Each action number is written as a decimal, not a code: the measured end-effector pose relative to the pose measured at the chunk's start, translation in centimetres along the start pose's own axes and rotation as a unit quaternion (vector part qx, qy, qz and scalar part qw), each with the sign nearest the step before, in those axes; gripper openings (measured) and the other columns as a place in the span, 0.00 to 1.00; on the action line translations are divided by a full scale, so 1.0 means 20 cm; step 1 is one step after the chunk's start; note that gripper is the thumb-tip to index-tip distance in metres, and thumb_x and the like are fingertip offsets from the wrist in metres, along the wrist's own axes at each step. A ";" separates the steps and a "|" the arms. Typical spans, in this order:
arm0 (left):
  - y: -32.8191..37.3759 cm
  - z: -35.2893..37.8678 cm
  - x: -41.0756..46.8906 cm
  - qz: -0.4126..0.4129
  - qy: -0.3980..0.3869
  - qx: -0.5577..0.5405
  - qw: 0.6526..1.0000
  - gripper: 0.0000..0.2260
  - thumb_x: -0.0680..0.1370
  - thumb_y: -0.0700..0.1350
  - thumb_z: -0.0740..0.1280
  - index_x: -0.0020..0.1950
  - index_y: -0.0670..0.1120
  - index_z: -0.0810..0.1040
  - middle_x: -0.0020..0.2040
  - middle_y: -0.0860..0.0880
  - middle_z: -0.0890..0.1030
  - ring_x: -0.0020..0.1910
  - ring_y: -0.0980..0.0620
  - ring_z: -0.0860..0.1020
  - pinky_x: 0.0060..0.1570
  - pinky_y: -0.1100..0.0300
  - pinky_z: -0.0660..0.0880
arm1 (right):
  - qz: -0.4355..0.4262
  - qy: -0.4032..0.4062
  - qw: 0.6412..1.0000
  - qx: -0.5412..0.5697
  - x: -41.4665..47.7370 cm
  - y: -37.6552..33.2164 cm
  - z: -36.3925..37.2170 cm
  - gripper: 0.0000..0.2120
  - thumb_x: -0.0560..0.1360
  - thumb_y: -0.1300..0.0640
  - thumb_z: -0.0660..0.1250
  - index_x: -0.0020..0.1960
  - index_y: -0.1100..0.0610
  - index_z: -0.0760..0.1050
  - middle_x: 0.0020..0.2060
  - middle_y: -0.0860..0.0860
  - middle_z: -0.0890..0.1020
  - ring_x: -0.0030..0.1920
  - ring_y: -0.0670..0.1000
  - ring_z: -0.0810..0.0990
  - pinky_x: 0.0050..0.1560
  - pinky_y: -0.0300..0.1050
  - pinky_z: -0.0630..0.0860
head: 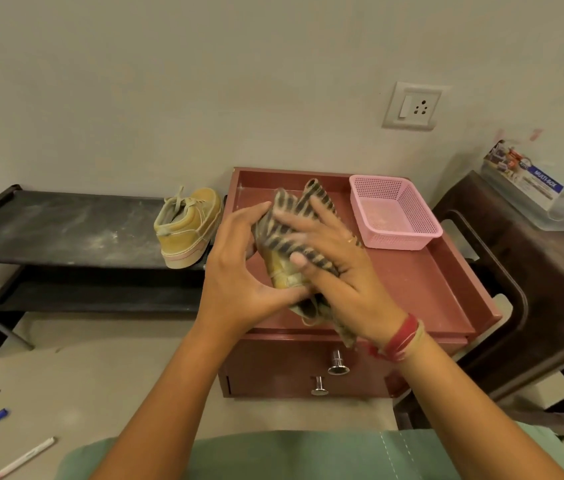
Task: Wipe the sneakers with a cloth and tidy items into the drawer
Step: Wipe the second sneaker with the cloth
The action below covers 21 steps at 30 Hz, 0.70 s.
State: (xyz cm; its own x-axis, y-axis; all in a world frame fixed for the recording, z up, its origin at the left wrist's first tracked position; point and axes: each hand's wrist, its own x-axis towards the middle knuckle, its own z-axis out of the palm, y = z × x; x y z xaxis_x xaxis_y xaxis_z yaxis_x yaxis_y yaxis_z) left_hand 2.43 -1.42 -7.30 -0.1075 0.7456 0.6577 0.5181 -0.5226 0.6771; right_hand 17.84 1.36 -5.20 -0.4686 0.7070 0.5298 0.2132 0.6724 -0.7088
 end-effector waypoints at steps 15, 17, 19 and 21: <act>-0.02 -0.03 -0.01 0.000 -0.014 -0.006 1.000 0.40 0.60 0.58 0.78 0.66 0.41 0.70 0.60 0.48 0.72 0.61 0.57 0.73 0.54 0.68 0.74 | -0.007 0.049 0.999 -0.004 0.00 -0.01 0.05 0.14 0.77 0.53 0.60 0.61 0.52 0.76 0.67 0.49 0.74 0.71 0.48 0.66 0.74 0.57 0.57; -0.02 -0.03 -0.01 0.017 -0.016 0.005 1.000 0.39 0.61 0.56 0.78 0.65 0.39 0.70 0.59 0.46 0.73 0.60 0.59 0.72 0.55 0.70 0.72 | -0.044 0.027 0.998 -0.035 -0.01 -0.01 0.07 0.14 0.78 0.55 0.61 0.62 0.52 0.74 0.66 0.46 0.74 0.72 0.46 0.64 0.75 0.54 0.55; -0.02 -0.03 -0.01 0.002 -0.015 0.002 1.000 0.41 0.60 0.57 0.80 0.66 0.41 0.70 0.60 0.49 0.72 0.61 0.60 0.72 0.54 0.69 0.74 | 0.014 0.059 0.997 0.038 0.01 0.04 0.05 0.15 0.78 0.54 0.61 0.64 0.51 0.73 0.67 0.47 0.73 0.71 0.44 0.65 0.74 0.55 0.58; -0.02 -0.03 -0.01 -0.012 -0.019 0.004 1.000 0.42 0.58 0.58 0.80 0.67 0.44 0.69 0.61 0.54 0.71 0.62 0.60 0.72 0.55 0.69 0.74 | 0.092 0.086 0.987 0.097 0.03 0.07 0.04 0.18 0.77 0.49 0.61 0.66 0.52 0.73 0.67 0.49 0.74 0.70 0.47 0.69 0.71 0.57 0.63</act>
State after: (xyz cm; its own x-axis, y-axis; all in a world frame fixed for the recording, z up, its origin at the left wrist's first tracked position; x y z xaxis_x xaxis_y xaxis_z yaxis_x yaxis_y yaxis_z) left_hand 1.68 -1.57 -7.47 -0.0876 0.7731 0.6282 0.5221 -0.5014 0.6899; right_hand 17.24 2.58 -6.21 -0.2804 0.8514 0.4433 0.1049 0.4863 -0.8675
